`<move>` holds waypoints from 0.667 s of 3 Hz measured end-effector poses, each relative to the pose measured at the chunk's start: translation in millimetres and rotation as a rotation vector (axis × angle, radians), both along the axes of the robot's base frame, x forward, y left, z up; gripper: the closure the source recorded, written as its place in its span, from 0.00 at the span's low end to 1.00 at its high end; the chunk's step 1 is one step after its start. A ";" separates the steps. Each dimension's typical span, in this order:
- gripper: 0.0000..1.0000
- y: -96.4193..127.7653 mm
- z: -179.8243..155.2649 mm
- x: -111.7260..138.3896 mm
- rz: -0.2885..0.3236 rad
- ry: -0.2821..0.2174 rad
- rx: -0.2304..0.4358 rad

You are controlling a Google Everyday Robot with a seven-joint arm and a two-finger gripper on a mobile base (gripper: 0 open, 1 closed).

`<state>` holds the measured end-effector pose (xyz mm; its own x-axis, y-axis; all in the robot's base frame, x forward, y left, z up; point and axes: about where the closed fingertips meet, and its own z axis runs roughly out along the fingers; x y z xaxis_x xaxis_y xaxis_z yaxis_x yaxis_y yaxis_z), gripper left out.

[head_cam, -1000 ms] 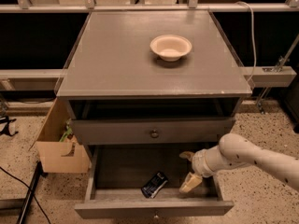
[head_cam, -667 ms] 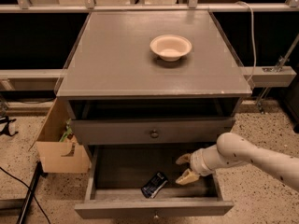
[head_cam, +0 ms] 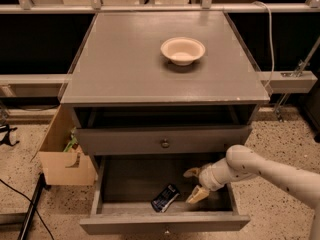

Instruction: Pick rxbar blueberry from middle drawer and place on counter

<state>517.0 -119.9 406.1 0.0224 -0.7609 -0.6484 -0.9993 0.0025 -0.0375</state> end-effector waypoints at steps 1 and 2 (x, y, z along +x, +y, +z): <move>0.32 11.6 -27.6 1.1 0.055 0.006 0.045; 0.32 19.5 -41.2 1.7 0.085 0.010 0.071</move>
Offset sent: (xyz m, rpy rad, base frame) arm 0.0053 0.0241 -0.0546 0.0968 0.0082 0.1135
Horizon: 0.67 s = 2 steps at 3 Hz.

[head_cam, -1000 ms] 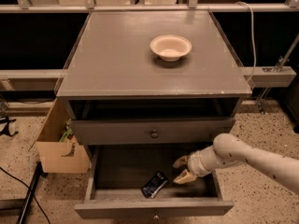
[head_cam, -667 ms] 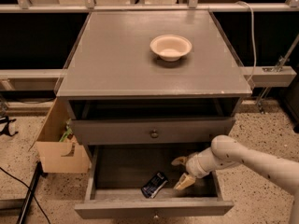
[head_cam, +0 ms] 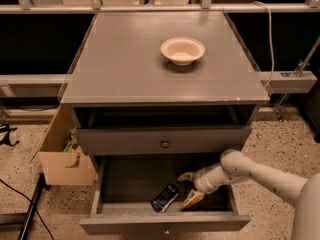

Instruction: Pick rxbar blueberry from middle drawer and place on counter

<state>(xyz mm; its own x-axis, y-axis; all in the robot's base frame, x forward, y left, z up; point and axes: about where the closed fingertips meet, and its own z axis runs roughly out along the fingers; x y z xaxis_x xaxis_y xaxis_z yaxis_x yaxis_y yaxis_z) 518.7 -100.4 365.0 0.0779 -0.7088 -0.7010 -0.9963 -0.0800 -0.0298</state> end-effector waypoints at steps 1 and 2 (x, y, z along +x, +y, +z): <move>0.32 11.1 -7.4 -1.1 0.032 0.006 0.018; 0.32 18.5 -5.4 -4.2 0.041 -0.008 0.023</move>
Offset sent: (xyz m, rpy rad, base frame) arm -0.0072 0.0244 0.0008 0.0242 -0.0361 0.0457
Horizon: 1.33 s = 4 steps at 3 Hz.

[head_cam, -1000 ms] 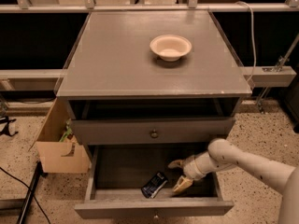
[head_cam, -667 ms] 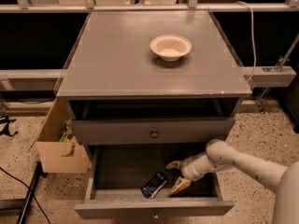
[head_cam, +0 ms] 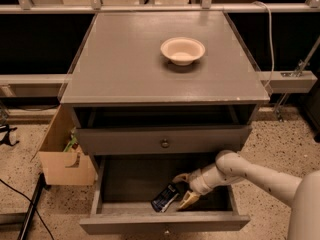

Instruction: Pick rxbar blueberry from middle drawer and place on counter

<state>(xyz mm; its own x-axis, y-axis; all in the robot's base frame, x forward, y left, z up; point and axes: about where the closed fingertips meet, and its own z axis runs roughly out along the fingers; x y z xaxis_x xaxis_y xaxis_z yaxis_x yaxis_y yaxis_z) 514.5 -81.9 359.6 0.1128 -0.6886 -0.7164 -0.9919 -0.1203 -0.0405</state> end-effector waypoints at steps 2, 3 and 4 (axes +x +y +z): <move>0.31 5.8 7.1 -7.4 -0.024 -0.032 0.005; 0.29 7.3 7.3 -7.8 -0.030 -0.030 0.006; 0.27 9.6 6.6 -5.7 -0.041 -0.010 0.000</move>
Offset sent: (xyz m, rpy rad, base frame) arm -0.0087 0.0043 0.0139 0.0062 -0.0529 -0.0471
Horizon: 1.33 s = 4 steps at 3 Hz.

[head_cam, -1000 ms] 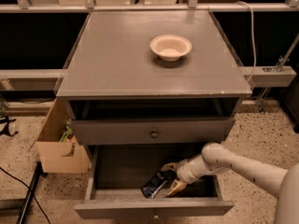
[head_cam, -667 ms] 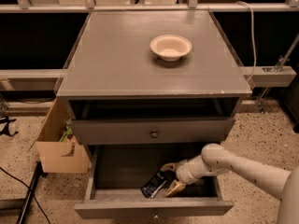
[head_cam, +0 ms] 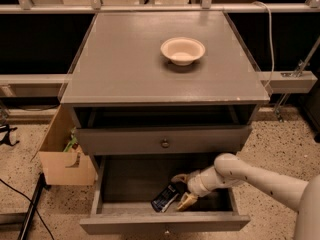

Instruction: Pick rxbar blueberry from middle drawer and place on counter

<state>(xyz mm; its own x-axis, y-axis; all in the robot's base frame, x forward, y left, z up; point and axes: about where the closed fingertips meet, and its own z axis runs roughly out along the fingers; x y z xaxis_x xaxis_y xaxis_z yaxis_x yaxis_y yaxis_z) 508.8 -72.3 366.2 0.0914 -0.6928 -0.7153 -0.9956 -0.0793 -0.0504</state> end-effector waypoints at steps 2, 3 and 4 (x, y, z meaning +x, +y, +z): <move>0.27 13.7 -6.8 1.7 0.013 0.059 -0.012; 0.27 19.3 -9.0 0.0 0.035 0.068 -0.009; 0.28 22.9 -10.4 -1.1 0.050 0.074 -0.008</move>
Offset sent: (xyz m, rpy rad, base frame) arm 0.0068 0.0080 -0.0031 -0.0179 0.0533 -0.0080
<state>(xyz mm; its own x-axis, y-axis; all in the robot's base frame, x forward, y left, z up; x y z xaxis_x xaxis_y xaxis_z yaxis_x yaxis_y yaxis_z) 507.7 -49.4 355.8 0.0730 -0.6942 -0.7161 -0.9913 -0.1292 0.0243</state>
